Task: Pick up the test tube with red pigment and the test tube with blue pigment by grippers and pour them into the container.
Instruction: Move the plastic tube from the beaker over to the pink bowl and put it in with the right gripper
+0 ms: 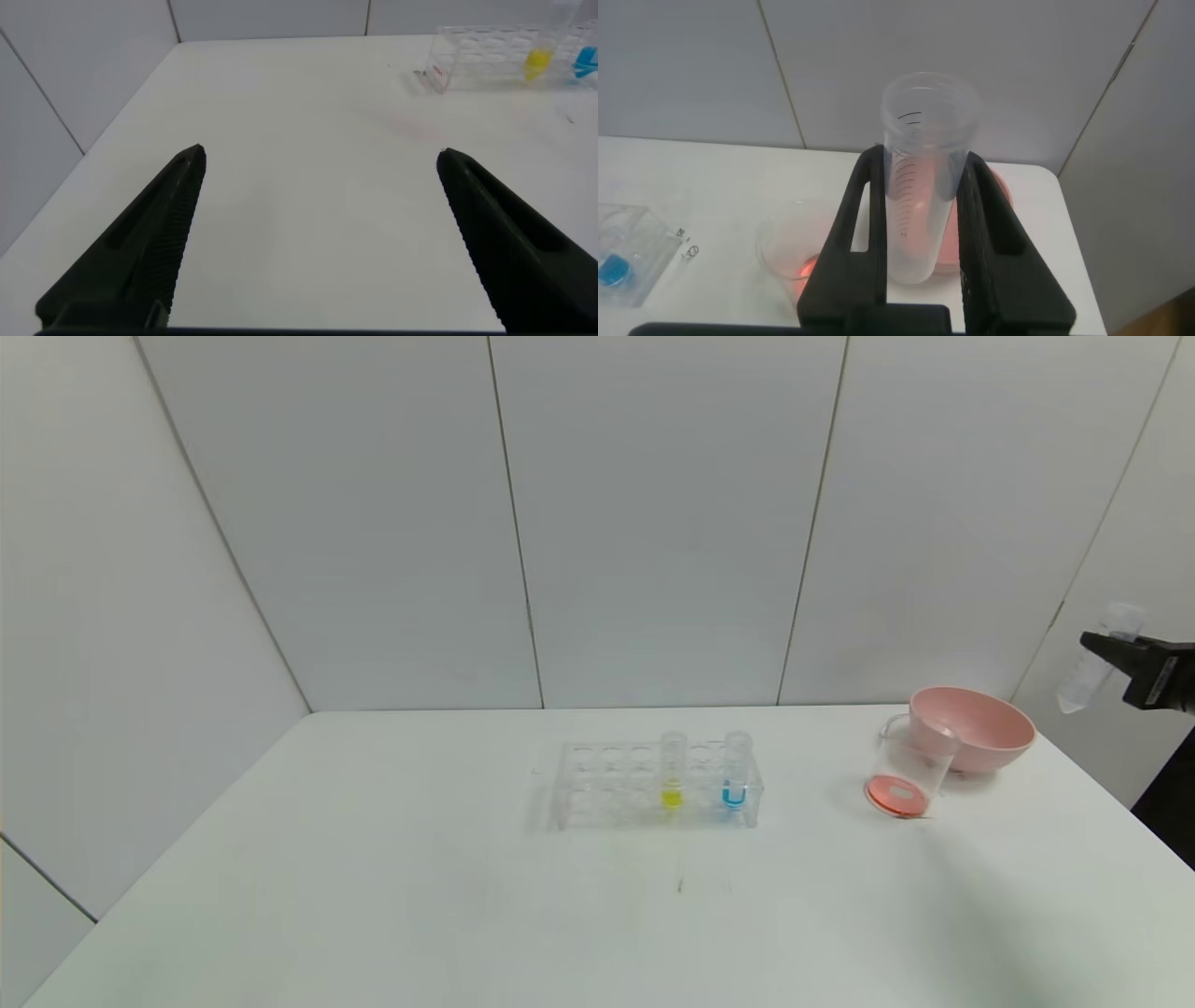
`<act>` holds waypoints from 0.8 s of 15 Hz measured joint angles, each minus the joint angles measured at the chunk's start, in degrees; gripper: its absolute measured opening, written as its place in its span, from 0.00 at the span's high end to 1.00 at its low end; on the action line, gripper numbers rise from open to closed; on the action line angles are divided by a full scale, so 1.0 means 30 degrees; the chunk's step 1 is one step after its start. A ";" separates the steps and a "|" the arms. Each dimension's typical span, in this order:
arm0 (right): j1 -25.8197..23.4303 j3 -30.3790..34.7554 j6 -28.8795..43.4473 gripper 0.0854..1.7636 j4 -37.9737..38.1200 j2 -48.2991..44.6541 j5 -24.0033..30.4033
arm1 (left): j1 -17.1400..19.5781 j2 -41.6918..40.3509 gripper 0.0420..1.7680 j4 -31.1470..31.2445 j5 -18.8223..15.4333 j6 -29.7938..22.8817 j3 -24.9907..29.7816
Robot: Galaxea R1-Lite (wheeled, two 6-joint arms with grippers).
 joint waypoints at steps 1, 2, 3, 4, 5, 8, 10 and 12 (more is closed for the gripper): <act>0.0016 -0.0414 0.0008 0.75 -0.0402 0.0975 0.0000 | 0.0000 0.0000 0.00 0.0000 0.0000 0.0000 0.0000; 0.0098 -0.0910 0.0016 0.75 -0.0630 0.1841 -0.0012 | 0.0000 0.0000 0.00 0.0000 0.0000 0.0000 0.0000; 0.0219 -0.1479 0.0008 0.75 -0.0756 0.2666 -0.0037 | 0.0000 0.0000 0.00 0.0000 0.0000 0.0000 0.0000; 0.0374 -0.2121 0.0000 0.75 -0.0931 0.3531 -0.0065 | 0.0000 0.0000 0.00 0.0000 0.0000 0.0000 0.0000; 0.0524 -0.2690 0.0016 0.75 -0.1085 0.4328 -0.0093 | 0.0000 0.0000 0.00 0.0000 0.0000 0.0000 0.0000; 0.0825 -0.4555 0.0000 0.75 -0.1873 0.6737 -0.0614 | 0.0000 0.0000 0.00 0.0000 0.0000 0.0008 0.0000; 0.0878 -0.5681 0.0008 0.75 -0.2211 0.8160 -0.1113 | 0.0000 0.0000 0.00 0.0000 0.0000 0.0000 0.0000; 0.0845 -0.6311 0.0000 0.75 -0.2454 0.9143 -0.1178 | 0.0000 0.0000 0.00 0.0000 0.0000 0.0000 0.0000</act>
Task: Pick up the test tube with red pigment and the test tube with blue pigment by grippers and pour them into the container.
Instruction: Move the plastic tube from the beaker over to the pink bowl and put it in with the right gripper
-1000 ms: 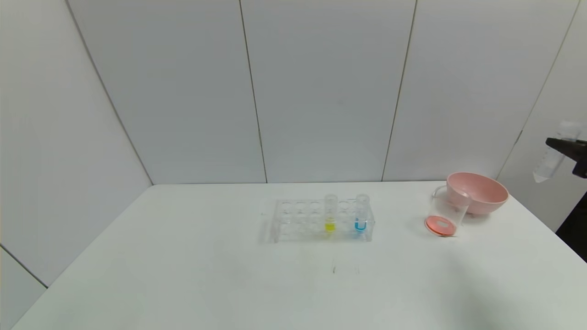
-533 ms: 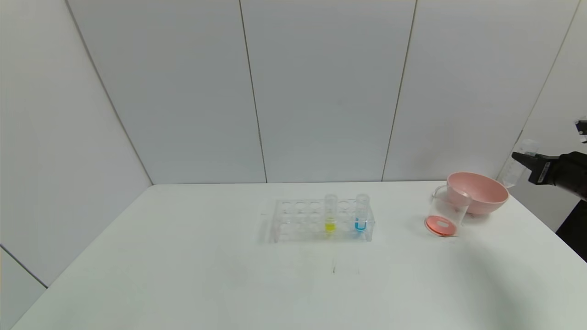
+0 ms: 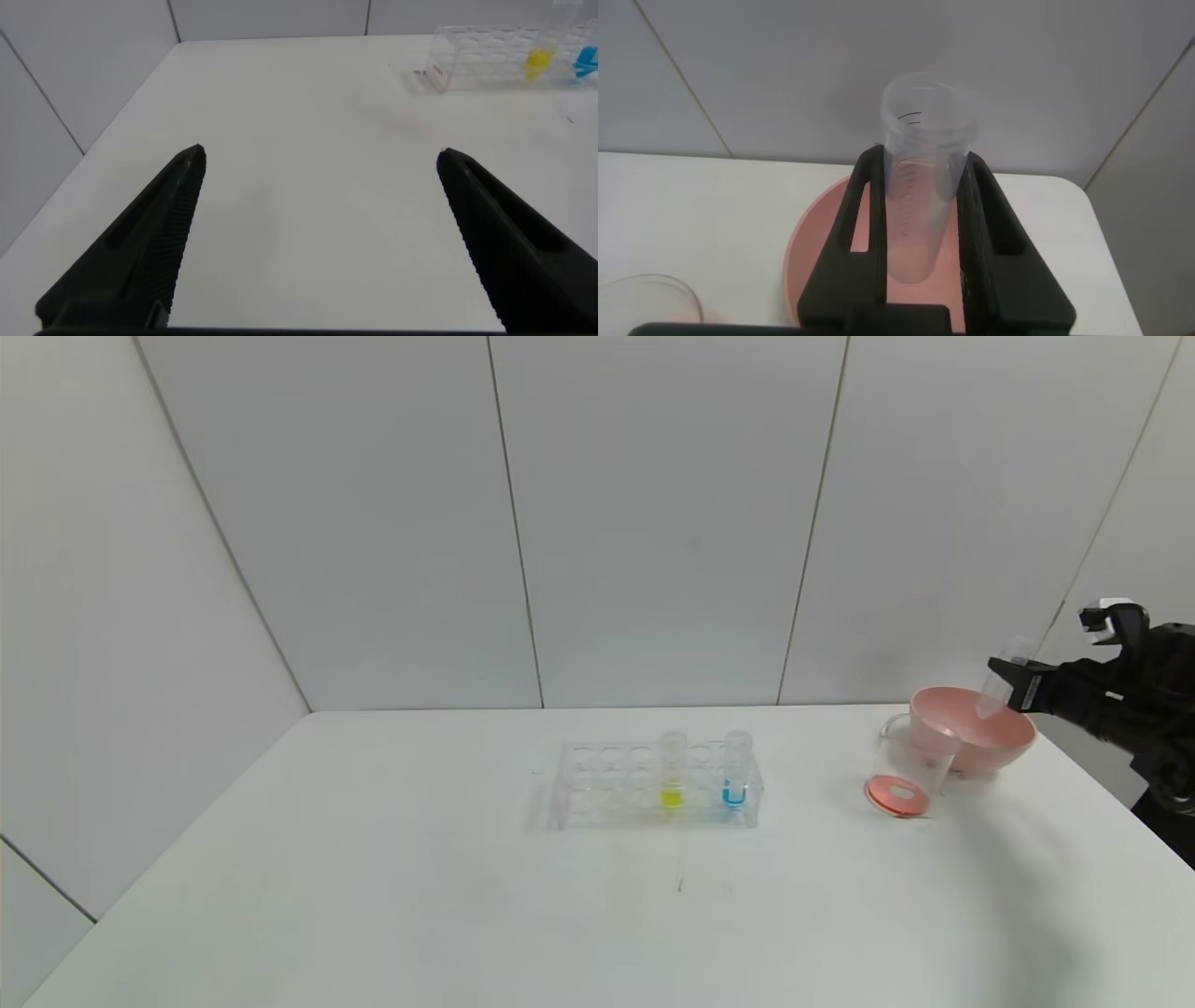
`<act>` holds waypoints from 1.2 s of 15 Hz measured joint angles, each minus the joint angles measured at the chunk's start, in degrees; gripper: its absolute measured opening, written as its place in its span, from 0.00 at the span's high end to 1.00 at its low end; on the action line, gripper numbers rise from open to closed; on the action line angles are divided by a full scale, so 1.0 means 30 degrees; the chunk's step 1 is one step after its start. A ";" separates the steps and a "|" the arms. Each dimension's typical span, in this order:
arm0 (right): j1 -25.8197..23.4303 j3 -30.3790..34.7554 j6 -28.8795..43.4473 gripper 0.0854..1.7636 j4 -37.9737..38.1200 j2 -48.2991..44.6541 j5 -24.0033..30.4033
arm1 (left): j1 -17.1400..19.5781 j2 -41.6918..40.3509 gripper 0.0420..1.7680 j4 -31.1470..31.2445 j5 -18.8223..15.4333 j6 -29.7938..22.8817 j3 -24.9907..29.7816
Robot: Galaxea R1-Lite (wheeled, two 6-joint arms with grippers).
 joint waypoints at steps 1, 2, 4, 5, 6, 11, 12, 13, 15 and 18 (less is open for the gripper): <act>-0.0020 -0.0150 0.0008 0.75 -0.0301 0.0378 -0.0008 | 0.0000 0.0000 0.00 0.0000 0.0000 0.0000 0.0000; -0.0028 -0.0232 0.0000 0.75 -0.0540 0.0634 0.0000 | 0.0000 0.0000 0.00 0.0008 0.0000 0.0000 0.0000; -0.0028 -0.0276 0.0020 0.75 -0.0614 0.0939 0.0000 | 0.0000 0.0000 0.00 0.0000 0.0000 0.0000 0.0000; -0.0049 -0.0289 0.0028 0.75 -0.0622 0.1028 0.0000 | 0.0000 0.0000 0.00 0.0008 0.0000 0.0008 0.0000; -0.0049 -0.0289 0.0037 0.75 -0.0622 0.1085 0.0000 | 0.0000 0.0000 0.00 0.0008 0.0000 0.0008 0.0000; -0.0049 -0.0260 0.0707 0.49 -0.1617 0.1113 0.0008 | 0.0000 0.0000 0.00 0.0000 0.0000 0.0000 0.0000; -0.0041 -0.0240 0.0707 0.44 -0.1788 0.1113 0.0008 | 0.0000 0.0000 0.00 0.0000 0.0000 0.0000 0.0000; -0.0037 -0.0215 0.0707 0.38 -0.1873 0.1113 0.0000 | 0.0000 0.0000 0.00 0.0000 0.0000 0.0000 0.0000; -0.0037 -0.0102 0.0683 0.30 -0.2028 0.1048 0.0008 | 0.0000 0.0000 0.00 0.0000 0.0000 0.0000 0.0000; 0.0053 0.0329 0.0642 0.22 -0.2373 0.0573 -0.0020 | 0.0000 0.0000 0.00 0.0000 0.0000 0.0000 0.0000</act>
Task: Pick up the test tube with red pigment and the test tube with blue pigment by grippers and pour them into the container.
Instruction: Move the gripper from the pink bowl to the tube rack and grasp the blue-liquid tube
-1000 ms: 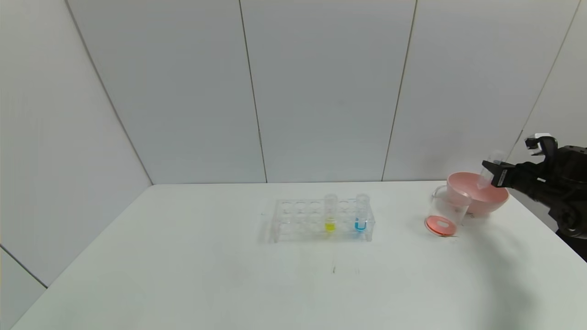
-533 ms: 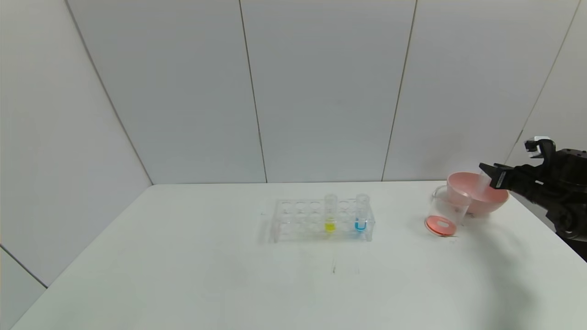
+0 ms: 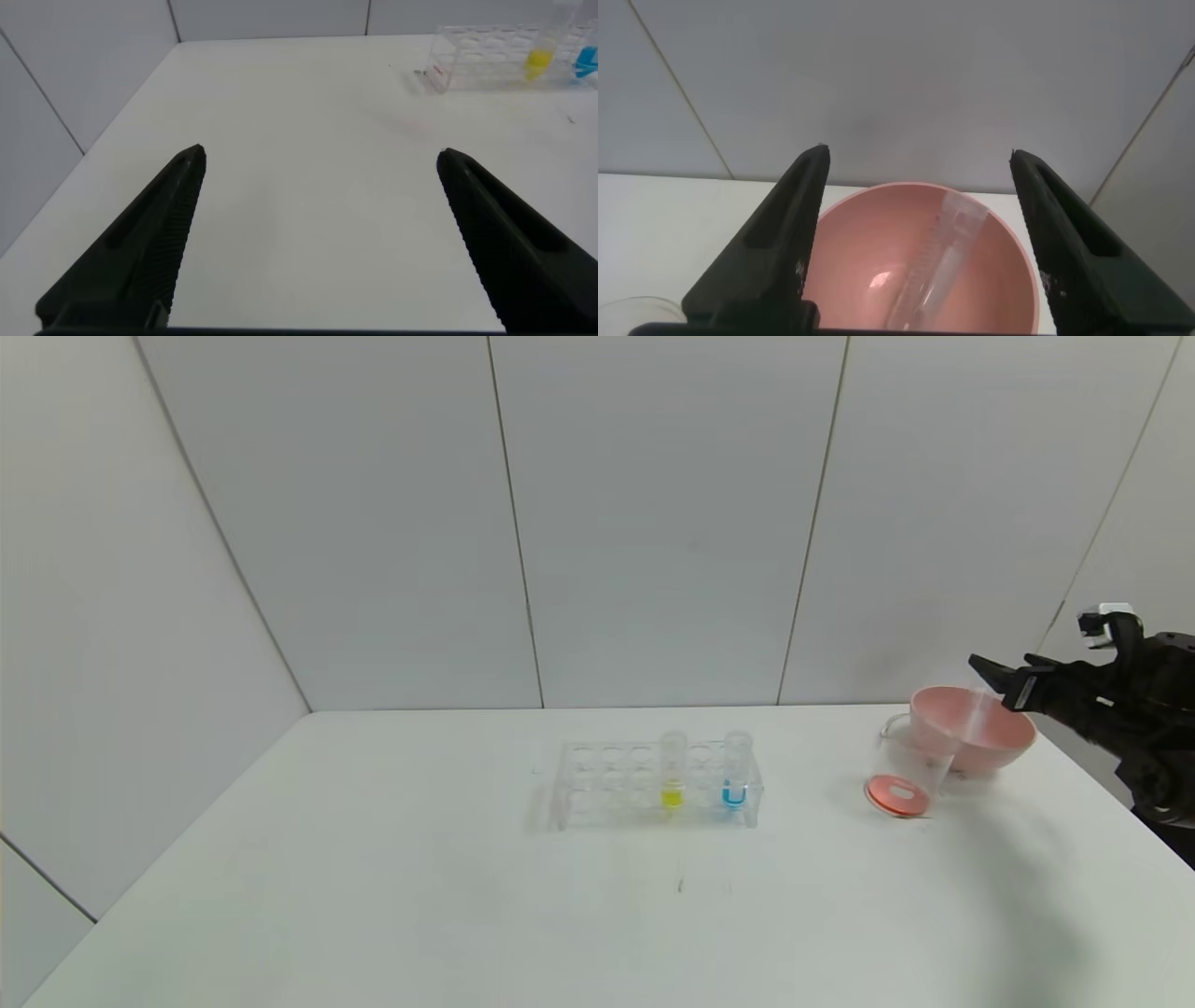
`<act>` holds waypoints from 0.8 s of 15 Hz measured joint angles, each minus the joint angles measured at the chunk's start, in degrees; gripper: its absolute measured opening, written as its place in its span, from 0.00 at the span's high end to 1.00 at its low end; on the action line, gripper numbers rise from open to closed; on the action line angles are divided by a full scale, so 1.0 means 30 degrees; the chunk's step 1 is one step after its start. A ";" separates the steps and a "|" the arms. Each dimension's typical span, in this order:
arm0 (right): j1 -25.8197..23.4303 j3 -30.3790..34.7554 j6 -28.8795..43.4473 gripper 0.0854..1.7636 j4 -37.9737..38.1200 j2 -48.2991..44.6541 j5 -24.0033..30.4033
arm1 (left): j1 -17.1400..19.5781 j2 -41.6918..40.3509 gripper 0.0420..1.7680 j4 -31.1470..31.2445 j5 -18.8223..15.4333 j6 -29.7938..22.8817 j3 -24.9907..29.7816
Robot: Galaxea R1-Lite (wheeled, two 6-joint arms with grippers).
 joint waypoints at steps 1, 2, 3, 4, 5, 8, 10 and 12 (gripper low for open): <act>0.0012 0.0378 -0.0033 0.20 -0.0016 -0.0276 0.0012 | 0.0000 0.0000 0.00 0.0000 0.0000 0.0000 0.0000; 0.0020 0.0918 -0.0033 0.18 0.0020 -0.0646 0.0041 | 0.0000 0.0000 0.00 0.0000 0.0000 0.0000 0.0000; 0.0020 0.1674 -0.0024 0.16 0.0045 -0.1089 0.0114 | 0.0000 0.0000 0.00 0.0000 0.0000 0.0000 0.0000; 0.0037 0.2645 -0.0037 0.14 0.0045 -0.1666 0.0150 | 0.0000 0.0000 0.00 0.0000 0.0000 0.0000 0.0000; 0.0081 0.3694 -0.0033 0.13 0.0020 -0.2280 0.0167 | 0.0000 0.0000 0.00 0.0000 0.0000 0.0000 0.0000; 0.0370 0.7343 -0.0008 0.10 -0.0520 -0.4653 0.0077 | 0.0000 0.0000 0.00 0.0008 0.0000 0.0000 0.0000; 0.0744 1.0033 -0.0037 0.08 -0.1061 -0.6628 -0.0024 | 0.0000 0.0000 0.00 0.0000 0.0000 0.0000 0.0000; 0.1451 1.2560 -0.0171 0.07 -0.1239 -0.8769 -0.0910 | 0.0000 0.0000 0.00 0.0000 0.0000 0.0000 0.0000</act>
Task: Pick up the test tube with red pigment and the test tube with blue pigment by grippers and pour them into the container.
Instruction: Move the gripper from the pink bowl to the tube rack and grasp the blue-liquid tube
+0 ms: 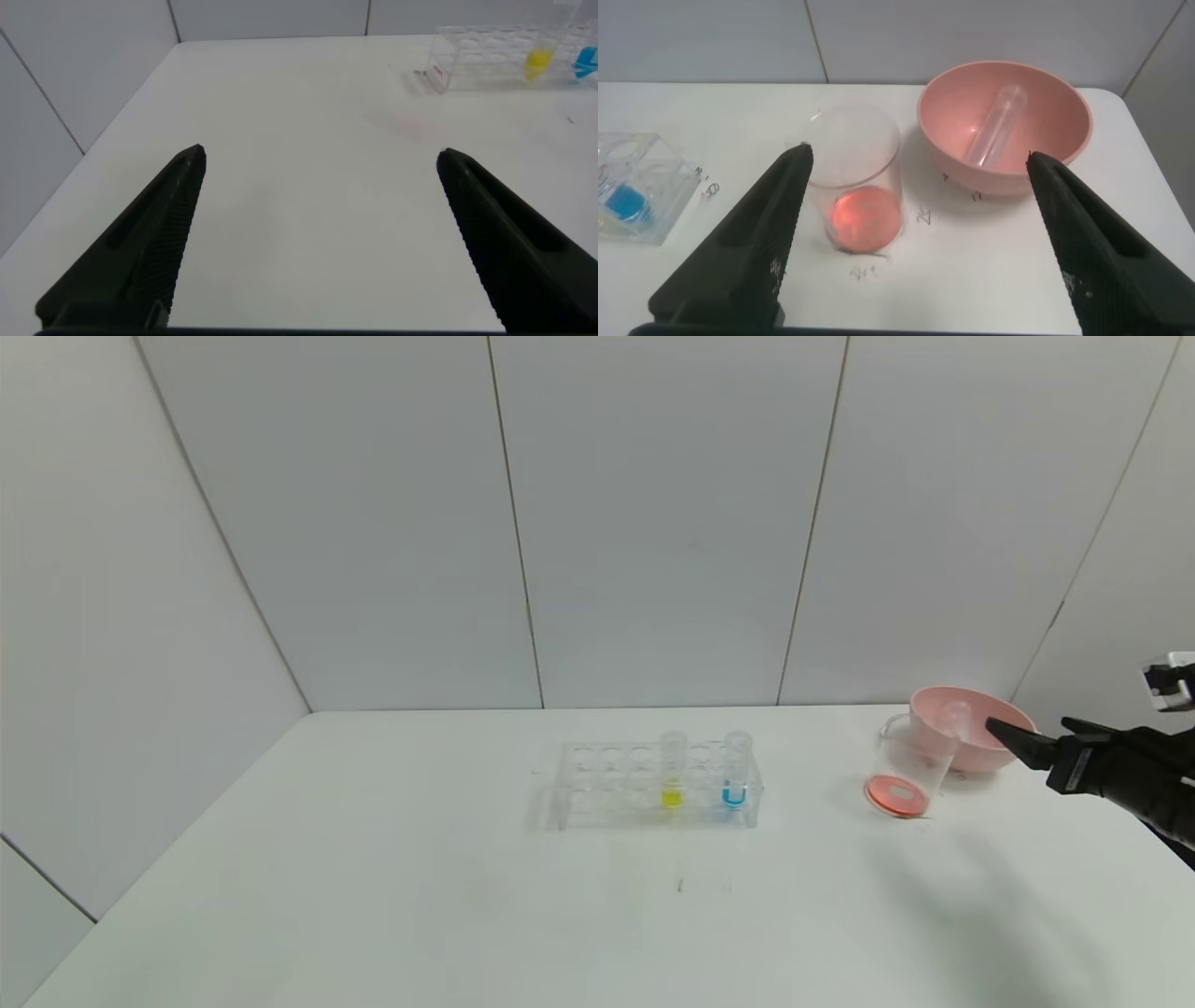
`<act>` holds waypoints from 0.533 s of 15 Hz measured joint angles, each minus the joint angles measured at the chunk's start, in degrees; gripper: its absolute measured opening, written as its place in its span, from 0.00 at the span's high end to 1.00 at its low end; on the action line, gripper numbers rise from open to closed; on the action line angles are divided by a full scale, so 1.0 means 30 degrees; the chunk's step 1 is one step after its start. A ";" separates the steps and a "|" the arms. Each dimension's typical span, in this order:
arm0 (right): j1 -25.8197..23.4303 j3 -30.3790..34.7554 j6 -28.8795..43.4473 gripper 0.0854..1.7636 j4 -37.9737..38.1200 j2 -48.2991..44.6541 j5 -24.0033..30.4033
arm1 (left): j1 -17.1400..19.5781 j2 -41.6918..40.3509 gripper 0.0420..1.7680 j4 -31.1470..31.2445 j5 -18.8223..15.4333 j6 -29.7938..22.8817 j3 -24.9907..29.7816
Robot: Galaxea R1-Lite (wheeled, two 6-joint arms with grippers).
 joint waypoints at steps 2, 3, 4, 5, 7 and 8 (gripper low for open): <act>0.1967 0.2056 -0.0154 0.06 -0.0045 -0.1938 -0.2572 | 0.0000 0.0000 0.00 0.0000 0.0000 0.0000 0.0000; 0.3373 0.2840 -0.0154 0.06 -0.0037 -0.2735 -0.4234 | 0.0000 0.0000 0.00 0.0008 0.0000 0.0000 0.0000; 0.4832 0.3462 -0.0102 0.06 -0.0045 -0.3308 -0.5860 | 0.0000 0.0000 0.00 0.0000 0.0000 0.0000 0.0000; 0.6412 0.3962 0.0053 0.05 -0.0045 -0.3738 -0.7534 | 0.0000 0.0000 0.00 0.0000 0.0000 0.0000 0.0000; 0.9757 0.4604 0.0654 0.05 -0.0073 -0.4214 -1.0862 | 0.0000 0.0000 0.00 0.0000 0.0000 0.0000 0.0000; 1.1382 0.4714 0.0992 0.05 -0.0118 -0.4242 -1.2394 | 0.0000 0.0000 0.00 0.0000 0.0000 0.0000 0.0000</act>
